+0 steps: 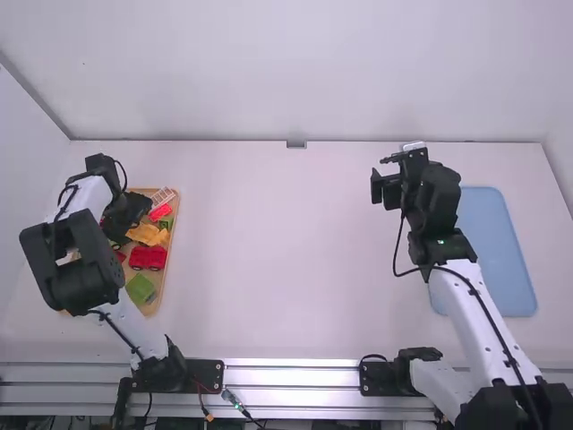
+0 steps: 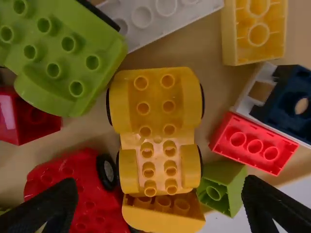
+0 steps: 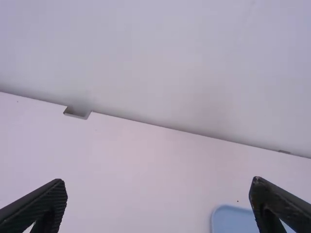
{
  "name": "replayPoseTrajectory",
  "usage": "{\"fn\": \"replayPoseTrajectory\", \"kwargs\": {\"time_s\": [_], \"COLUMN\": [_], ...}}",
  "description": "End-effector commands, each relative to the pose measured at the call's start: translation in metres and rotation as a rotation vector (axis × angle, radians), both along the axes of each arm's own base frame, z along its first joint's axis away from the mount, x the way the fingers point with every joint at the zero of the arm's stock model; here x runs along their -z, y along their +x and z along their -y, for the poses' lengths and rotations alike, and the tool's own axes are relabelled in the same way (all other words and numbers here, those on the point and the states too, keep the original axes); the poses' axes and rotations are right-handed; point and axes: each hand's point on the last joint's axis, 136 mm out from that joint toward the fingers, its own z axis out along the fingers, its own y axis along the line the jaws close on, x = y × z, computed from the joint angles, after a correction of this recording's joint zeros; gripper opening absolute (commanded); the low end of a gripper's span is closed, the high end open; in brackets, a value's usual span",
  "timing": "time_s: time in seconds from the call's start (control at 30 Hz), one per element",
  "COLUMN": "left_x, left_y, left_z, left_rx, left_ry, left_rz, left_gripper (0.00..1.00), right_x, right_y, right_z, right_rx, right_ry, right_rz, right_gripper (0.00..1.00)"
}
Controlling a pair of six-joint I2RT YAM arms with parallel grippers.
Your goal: Assemble lego blocks to make yellow taxi
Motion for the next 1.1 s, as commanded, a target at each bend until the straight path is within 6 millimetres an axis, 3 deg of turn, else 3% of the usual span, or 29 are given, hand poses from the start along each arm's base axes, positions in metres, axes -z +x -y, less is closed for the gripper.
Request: {"fn": "replayPoseTrajectory", "kwargs": {"time_s": [0.0, 0.07, 0.23, 1.07], "left_x": [0.009, 0.012, 0.017, 0.027], "left_y": [-0.006, -0.008, -0.005, -0.008], "left_z": [0.007, 0.005, 0.008, 0.012], "left_rx": [0.008, 0.003, 0.046, 0.05], "left_ry": [-0.013, -0.01, -0.007, -0.021], "left_rz": [-0.016, -0.014, -0.001, 0.0], "left_gripper": [0.86, 0.83, 0.64, 0.72], "right_x": [-0.017, -0.017, -0.016, -0.017], "right_y": [0.004, 0.004, 0.004, 0.004], "right_z": [-0.009, -0.011, -0.011, -0.011], "right_rx": [-0.041, -0.051, -0.051, -0.05], "right_ry": [0.021, 0.023, 0.024, 0.025], "right_rz": [0.032, 0.032, 0.032, 0.035], "right_gripper": [0.99, 0.99, 0.99, 0.99]}}
